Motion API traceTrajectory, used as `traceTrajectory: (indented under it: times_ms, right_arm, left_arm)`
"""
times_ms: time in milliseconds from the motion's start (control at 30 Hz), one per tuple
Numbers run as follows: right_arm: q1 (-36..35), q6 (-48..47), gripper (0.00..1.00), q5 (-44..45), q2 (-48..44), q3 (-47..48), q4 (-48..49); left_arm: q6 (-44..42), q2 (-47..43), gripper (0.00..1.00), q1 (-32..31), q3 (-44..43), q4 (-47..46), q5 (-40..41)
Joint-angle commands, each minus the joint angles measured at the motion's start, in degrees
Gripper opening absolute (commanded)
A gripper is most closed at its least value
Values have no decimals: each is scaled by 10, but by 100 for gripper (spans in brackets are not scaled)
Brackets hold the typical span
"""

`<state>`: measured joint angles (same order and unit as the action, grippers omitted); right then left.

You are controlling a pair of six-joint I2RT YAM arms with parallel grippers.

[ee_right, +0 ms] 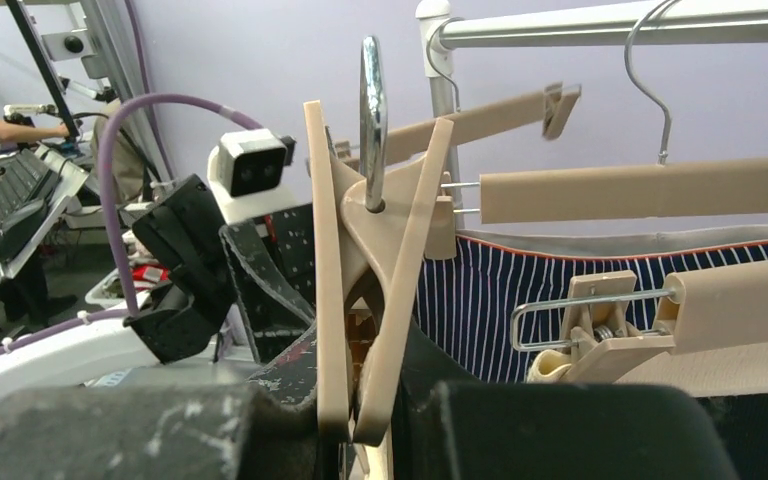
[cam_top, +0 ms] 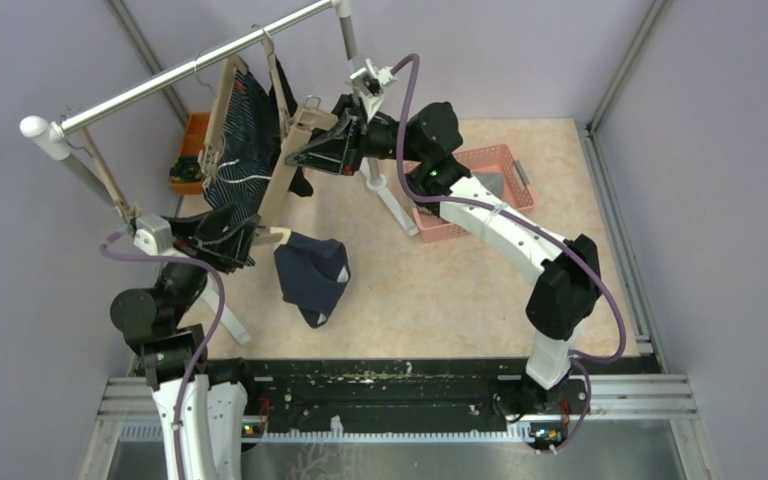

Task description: Remove the underwear clipped to the hanger

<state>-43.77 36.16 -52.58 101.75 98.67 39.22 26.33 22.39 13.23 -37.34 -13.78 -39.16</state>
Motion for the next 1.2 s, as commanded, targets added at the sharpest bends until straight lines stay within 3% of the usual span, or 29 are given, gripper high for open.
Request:
traceTrajectory:
  times_ms: [0,200,300,467,633,667,700,733,767,1000,1167]
  right_arm:
    - [-6,-9,0,6,-17,8,22]
    - [-6,-14,0,8,-18,9,17]
    - [-6,-21,0,8,-20,8,10]
    - [-5,-20,0,6,-20,6,9]
    - [-3,-21,0,7,-24,4,9]
    - [-3,-21,0,7,-25,3,9]
    - [-3,-21,0,8,-25,1,7]
    - [-3,-21,0,9,-26,-1,7]
    - [-3,-20,0,10,-27,-3,9]
    - [-3,-17,0,11,-25,-2,13]
    - [-3,-11,0,12,-22,-5,23]
  left_arm:
    - [24,3,60,-1,44,-50,-69]
    - [160,17,55,-1,110,-206,-208]
    - [186,18,55,-1,106,-230,-256]
    - [148,14,55,-1,86,-200,-243]
    - [161,20,44,-1,87,-209,-229]
    - [162,19,38,-1,89,-207,-226]
    - [161,18,25,-1,90,-201,-219]
    - [159,18,5,-1,91,-193,-211]
    - [158,17,0,-1,91,-186,-204]
    - [114,21,0,-1,43,-121,-202]
    - [16,28,0,-1,-51,64,-171]
